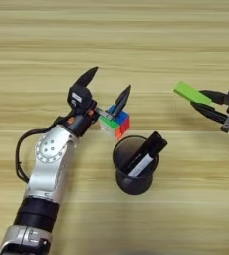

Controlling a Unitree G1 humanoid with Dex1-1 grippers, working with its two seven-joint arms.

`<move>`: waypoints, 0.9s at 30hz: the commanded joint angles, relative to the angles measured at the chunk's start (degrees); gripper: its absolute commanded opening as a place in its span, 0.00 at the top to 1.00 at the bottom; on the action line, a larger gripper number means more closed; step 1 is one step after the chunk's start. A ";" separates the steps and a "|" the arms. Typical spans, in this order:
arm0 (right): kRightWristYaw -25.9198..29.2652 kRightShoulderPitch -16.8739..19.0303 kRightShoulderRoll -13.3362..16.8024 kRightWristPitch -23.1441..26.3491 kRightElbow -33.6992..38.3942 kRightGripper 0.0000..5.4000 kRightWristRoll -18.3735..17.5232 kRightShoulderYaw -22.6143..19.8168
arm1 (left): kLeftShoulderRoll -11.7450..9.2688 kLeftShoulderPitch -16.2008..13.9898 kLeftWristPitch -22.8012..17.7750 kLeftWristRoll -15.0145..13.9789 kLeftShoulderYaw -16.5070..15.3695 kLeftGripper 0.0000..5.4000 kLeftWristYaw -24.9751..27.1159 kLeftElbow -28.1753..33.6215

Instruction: Move the objects on the table

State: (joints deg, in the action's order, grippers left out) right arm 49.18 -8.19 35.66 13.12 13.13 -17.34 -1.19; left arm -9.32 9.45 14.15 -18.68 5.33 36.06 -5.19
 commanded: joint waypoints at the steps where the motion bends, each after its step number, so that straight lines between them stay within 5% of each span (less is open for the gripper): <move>1: 0.94 -0.52 0.77 0.53 1.07 0.74 -0.27 0.77 | -2.23 -1.02 -5.49 -4.37 0.67 0.00 4.65 5.07; 13: 6.11 -1.35 2.32 1.10 3.71 0.74 -3.28 0.89 | -5.61 -1.11 -14.38 -9.64 1.99 0.00 12.89 12.78; 27: 16.79 -2.08 6.65 2.70 9.91 0.74 -11.40 1.29 | -11.79 -2.02 -16.42 -7.67 8.13 0.00 22.23 19.13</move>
State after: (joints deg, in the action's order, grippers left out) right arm 65.00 -8.78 40.80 14.93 22.16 -28.09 -0.28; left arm -19.52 7.50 -1.44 -27.22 12.38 57.01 12.37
